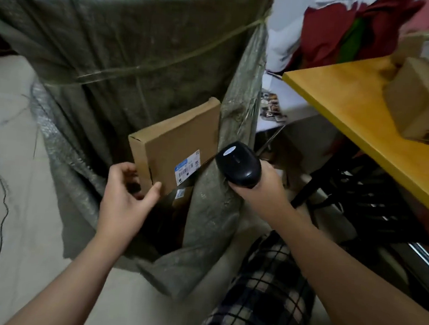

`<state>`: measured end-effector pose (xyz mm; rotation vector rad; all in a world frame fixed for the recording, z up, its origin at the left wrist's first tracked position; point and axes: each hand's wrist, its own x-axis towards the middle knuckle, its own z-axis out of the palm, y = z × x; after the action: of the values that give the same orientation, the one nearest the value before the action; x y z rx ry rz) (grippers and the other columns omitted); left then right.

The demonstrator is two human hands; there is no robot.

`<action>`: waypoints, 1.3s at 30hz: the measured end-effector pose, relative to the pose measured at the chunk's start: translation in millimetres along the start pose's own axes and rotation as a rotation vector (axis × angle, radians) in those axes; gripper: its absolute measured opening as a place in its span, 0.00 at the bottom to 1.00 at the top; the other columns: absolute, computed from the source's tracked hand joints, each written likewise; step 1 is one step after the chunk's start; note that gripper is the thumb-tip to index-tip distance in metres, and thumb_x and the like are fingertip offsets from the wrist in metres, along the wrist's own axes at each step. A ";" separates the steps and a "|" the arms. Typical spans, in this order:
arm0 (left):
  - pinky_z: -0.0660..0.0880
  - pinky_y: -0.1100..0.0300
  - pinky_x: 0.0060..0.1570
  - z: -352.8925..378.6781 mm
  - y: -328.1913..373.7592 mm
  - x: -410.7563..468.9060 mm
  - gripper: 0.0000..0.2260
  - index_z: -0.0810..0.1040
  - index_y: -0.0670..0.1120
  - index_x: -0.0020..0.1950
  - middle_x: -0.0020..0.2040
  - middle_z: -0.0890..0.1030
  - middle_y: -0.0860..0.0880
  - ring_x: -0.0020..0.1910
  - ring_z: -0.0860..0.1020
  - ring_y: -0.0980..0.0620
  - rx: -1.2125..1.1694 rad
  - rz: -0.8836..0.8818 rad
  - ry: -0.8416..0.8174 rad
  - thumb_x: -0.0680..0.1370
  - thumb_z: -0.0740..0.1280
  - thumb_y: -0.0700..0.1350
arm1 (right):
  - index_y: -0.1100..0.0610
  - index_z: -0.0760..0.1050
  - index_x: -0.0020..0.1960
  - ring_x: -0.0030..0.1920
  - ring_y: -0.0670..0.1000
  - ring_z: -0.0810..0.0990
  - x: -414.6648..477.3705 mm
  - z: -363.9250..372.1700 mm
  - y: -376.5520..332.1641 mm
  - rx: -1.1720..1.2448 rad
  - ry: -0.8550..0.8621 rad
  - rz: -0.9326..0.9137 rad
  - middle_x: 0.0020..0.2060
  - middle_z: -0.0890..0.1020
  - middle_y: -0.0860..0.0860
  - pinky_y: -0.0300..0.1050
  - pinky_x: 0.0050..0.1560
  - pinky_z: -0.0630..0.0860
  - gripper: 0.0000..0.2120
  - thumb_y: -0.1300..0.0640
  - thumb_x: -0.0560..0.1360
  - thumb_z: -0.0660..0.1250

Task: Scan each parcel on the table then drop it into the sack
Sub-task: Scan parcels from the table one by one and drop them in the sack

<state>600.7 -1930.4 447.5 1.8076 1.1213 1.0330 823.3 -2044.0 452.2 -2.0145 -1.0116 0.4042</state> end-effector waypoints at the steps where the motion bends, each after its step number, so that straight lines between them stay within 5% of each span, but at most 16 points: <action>1: 0.74 0.59 0.43 0.2 -4.1 0.3 0.21 0.66 0.47 0.57 0.47 0.71 0.61 0.44 0.73 0.72 0.029 -0.017 -0.001 0.71 0.74 0.40 | 0.56 0.77 0.54 0.52 0.53 0.78 2.0 5.5 1.5 -0.004 -0.010 -0.011 0.52 0.78 0.55 0.52 0.54 0.76 0.18 0.55 0.67 0.77; 7: 0.74 0.56 0.42 -1.9 -24.1 -3.8 0.23 0.67 0.47 0.62 0.52 0.73 0.54 0.47 0.74 0.54 0.344 -0.093 -0.105 0.72 0.73 0.49 | 0.54 0.75 0.51 0.53 0.49 0.77 2.7 34.3 5.5 0.003 -0.157 -0.053 0.50 0.78 0.53 0.42 0.51 0.74 0.17 0.56 0.67 0.78; 10: 0.79 0.51 0.43 -0.2 -32.0 6.7 0.20 0.68 0.47 0.61 0.54 0.74 0.50 0.49 0.77 0.50 0.629 0.042 -0.231 0.74 0.71 0.50 | 0.45 0.71 0.46 0.50 0.46 0.74 0.2 45.4 0.5 -0.016 -0.199 -0.081 0.49 0.75 0.50 0.34 0.47 0.68 0.17 0.57 0.68 0.77; 12: 0.78 0.52 0.43 10.9 -37.3 22.9 0.18 0.67 0.46 0.60 0.56 0.73 0.47 0.52 0.77 0.47 0.886 0.143 -0.368 0.75 0.69 0.48 | 0.42 0.67 0.42 0.50 0.47 0.73 -0.2 51.1 -2.6 -0.015 -0.205 -0.085 0.49 0.74 0.52 0.37 0.48 0.68 0.20 0.58 0.68 0.77; 16: 0.77 0.51 0.48 41.7 -51.1 56.2 0.18 0.64 0.45 0.64 0.61 0.71 0.44 0.58 0.74 0.44 1.169 0.152 -0.599 0.77 0.66 0.43 | 0.50 0.76 0.48 0.53 0.51 0.78 2.8 62.0 3.8 -0.044 -0.272 -0.083 0.48 0.78 0.53 0.45 0.51 0.75 0.13 0.53 0.68 0.77; 19: 0.77 0.49 0.51 56.7 -68.0 70.1 0.18 0.64 0.43 0.67 0.63 0.70 0.42 0.61 0.73 0.42 1.275 0.086 -0.720 0.79 0.63 0.40 | 0.48 0.72 0.48 0.52 0.48 0.75 4.2 60.7 12.6 -0.048 -0.254 -0.054 0.48 0.75 0.49 0.40 0.48 0.70 0.14 0.53 0.69 0.77; 23: 0.72 0.49 0.56 66.4 -75.2 78.1 0.19 0.64 0.42 0.71 0.66 0.68 0.40 0.65 0.69 0.40 1.272 -0.008 -0.857 0.80 0.61 0.41 | 0.49 0.69 0.51 0.49 0.46 0.72 2.2 48.3 24.4 -0.101 -0.171 0.007 0.46 0.72 0.47 0.34 0.43 0.65 0.18 0.55 0.70 0.76; 29: 0.72 0.51 0.54 78.1 -9.7 67.6 0.18 0.68 0.45 0.68 0.63 0.71 0.44 0.62 0.71 0.43 1.013 0.385 -0.630 0.81 0.58 0.51 | 0.51 0.72 0.54 0.48 0.45 0.75 -4.0 9.5 21.0 0.060 0.079 0.131 0.43 0.76 0.44 0.33 0.45 0.67 0.16 0.55 0.70 0.76; 33: 0.73 0.52 0.53 93.2 56.1 59.2 0.16 0.69 0.46 0.66 0.61 0.73 0.45 0.59 0.73 0.45 0.804 0.601 -0.514 0.81 0.58 0.51 | 0.54 0.74 0.55 0.47 0.45 0.75 -15.0 -36.5 13.0 0.113 0.341 0.161 0.42 0.77 0.44 0.26 0.36 0.67 0.18 0.53 0.69 0.76; 36: 0.72 0.51 0.54 114.1 108.2 51.4 0.17 0.69 0.46 0.67 0.62 0.72 0.45 0.59 0.72 0.44 0.706 0.699 -0.506 0.81 0.58 0.51 | 0.56 0.75 0.59 0.51 0.43 0.77 -27.2 -84.6 4.4 0.200 0.483 0.128 0.48 0.80 0.45 0.20 0.42 0.68 0.20 0.55 0.70 0.76; 39: 0.72 0.51 0.53 140.7 156.3 41.4 0.17 0.69 0.46 0.67 0.61 0.73 0.46 0.59 0.72 0.44 0.641 0.778 -0.509 0.81 0.59 0.51 | 0.57 0.76 0.62 0.47 0.42 0.80 -42.5 -141.8 -3.1 0.190 0.593 0.112 0.48 0.83 0.50 0.28 0.43 0.71 0.22 0.53 0.71 0.75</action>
<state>789.1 -1968.7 542.4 2.9384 0.4274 0.5357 878.8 -2151.4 537.5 -1.8536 -0.4749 -0.0485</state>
